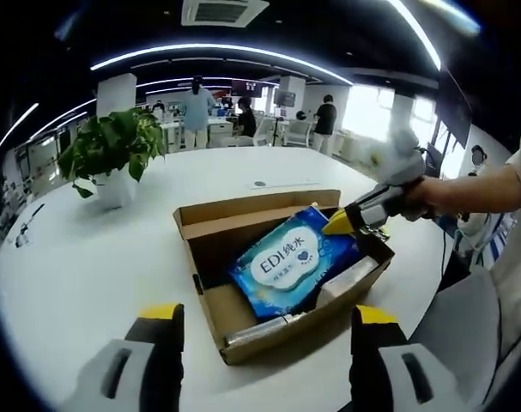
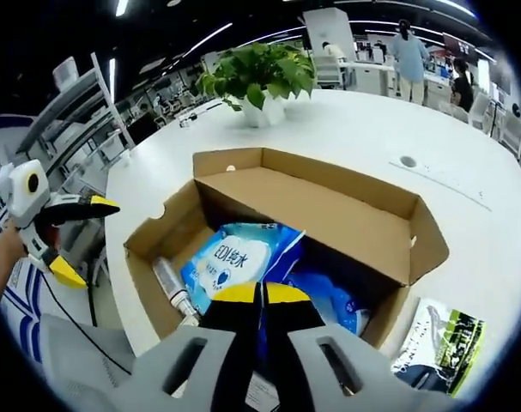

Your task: Operate the shoe box by opening the lid, removing the specified soft item, and placing it in the target area until the item is outside and the box remains undamaged.

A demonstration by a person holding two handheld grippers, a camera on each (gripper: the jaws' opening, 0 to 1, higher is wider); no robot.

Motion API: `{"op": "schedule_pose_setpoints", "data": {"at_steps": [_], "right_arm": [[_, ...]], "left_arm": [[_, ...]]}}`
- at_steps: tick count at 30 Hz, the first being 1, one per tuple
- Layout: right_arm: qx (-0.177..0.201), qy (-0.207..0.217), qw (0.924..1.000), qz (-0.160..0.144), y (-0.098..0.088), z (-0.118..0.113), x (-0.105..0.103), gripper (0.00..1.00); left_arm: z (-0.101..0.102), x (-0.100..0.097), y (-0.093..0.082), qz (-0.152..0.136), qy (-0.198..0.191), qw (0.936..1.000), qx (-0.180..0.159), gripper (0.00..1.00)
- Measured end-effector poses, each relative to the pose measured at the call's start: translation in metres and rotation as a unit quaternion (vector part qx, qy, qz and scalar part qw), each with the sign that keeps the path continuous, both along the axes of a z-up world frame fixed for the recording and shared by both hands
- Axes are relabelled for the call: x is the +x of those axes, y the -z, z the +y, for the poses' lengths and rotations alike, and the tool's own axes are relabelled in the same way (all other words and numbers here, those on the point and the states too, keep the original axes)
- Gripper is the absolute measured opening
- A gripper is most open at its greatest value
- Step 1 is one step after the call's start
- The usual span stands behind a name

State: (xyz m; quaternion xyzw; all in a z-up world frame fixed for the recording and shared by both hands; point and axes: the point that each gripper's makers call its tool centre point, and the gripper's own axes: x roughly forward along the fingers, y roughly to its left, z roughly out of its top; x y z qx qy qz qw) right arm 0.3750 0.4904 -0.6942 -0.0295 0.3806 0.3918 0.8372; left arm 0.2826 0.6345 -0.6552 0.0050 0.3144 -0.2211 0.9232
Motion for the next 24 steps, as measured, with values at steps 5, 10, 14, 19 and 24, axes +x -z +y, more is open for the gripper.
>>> {"op": "schedule_pose_setpoints", "data": {"at_steps": [5, 10, 14, 19, 24], "right_arm": [[-0.002, 0.009, 0.9999, -0.004, -0.004, -0.009, 0.0, 0.0], [-0.004, 0.018, 0.9998, 0.0, -0.001, -0.018, 0.0, 0.0], [-0.008, 0.023, 0.9997, 0.005, 0.001, -0.027, -0.001, 0.0], [-0.017, 0.025, 0.9995, 0.008, 0.007, -0.037, -0.001, 0.0], [-0.026, 0.023, 0.9994, 0.005, 0.01, -0.043, -0.003, 0.0]], "left_arm": [[-0.002, 0.01, 0.001, 0.01, -0.014, 0.9998, -0.006, 0.68], [-0.008, 0.021, 0.006, 0.023, -0.008, 0.9997, 0.002, 0.59], [-0.013, 0.029, 0.014, 0.044, -0.011, 0.999, 0.004, 0.48], [-0.022, 0.041, 0.026, 0.07, -0.003, 0.9975, 0.007, 0.44], [-0.032, 0.048, 0.038, 0.094, 0.013, 0.9954, 0.013, 0.41]]}}
